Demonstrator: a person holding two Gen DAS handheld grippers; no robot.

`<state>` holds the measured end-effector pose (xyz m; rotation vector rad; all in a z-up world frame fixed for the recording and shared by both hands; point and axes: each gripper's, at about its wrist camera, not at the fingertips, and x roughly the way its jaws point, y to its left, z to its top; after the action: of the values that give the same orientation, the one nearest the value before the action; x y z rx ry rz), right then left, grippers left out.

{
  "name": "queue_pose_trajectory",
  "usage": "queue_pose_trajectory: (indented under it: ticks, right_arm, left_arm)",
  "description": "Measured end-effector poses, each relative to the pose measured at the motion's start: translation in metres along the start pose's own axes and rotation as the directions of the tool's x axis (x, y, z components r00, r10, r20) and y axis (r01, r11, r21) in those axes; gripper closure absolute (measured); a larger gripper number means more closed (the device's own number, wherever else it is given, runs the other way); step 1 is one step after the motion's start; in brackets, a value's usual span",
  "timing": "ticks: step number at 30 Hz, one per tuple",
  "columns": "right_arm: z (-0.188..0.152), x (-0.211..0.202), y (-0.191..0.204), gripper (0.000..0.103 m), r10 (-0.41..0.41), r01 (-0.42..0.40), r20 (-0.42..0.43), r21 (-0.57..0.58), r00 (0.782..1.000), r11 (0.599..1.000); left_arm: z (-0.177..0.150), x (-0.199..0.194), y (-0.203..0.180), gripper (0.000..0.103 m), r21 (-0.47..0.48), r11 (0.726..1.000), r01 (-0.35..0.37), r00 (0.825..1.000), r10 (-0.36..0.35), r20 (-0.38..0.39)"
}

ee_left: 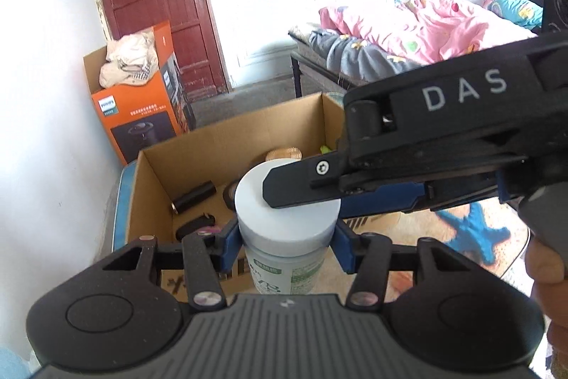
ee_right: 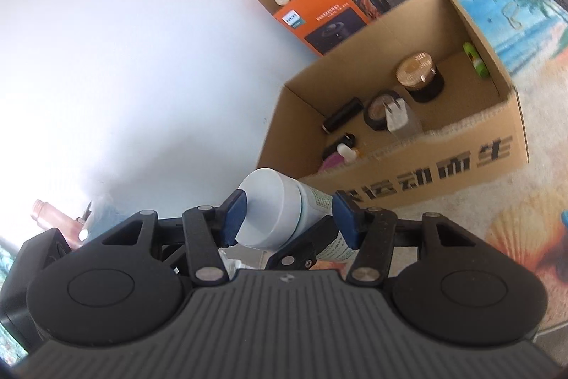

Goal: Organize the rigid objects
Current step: 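Lift the bottle and carry it into the box with the right gripper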

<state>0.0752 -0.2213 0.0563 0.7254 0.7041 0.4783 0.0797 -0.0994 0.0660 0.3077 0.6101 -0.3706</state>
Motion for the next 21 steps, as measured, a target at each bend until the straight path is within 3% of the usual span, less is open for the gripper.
queue_pose_trajectory:
  ticks: [5,9,15,21]
  right_arm:
    - [0.047,-0.018,0.016,0.048,0.015,-0.010,0.059,-0.080,0.998,0.997]
    - [0.078,-0.020,0.007,0.048,-0.014,0.022,0.089,-0.088,0.996,0.996]
    - [0.104,-0.003,-0.042,0.048,-0.083,0.084,0.051,-0.028,0.995,0.996]
    - [0.104,0.029,-0.092,0.049,-0.122,0.122,-0.009,0.027,0.992,0.992]
  left_arm:
    - [0.045,-0.002,-0.005,0.049,0.039,0.999,0.013,0.996,-0.017,0.085]
    - [0.074,0.020,-0.011,0.049,0.032,0.998,0.051,0.995,-0.054,0.086]
    - [0.086,0.079,-0.023,0.049,0.008,0.994,0.108,0.994,-0.108,-0.001]
    - [0.075,0.136,-0.030,0.049,-0.019,0.991,0.136,0.986,-0.137,-0.099]
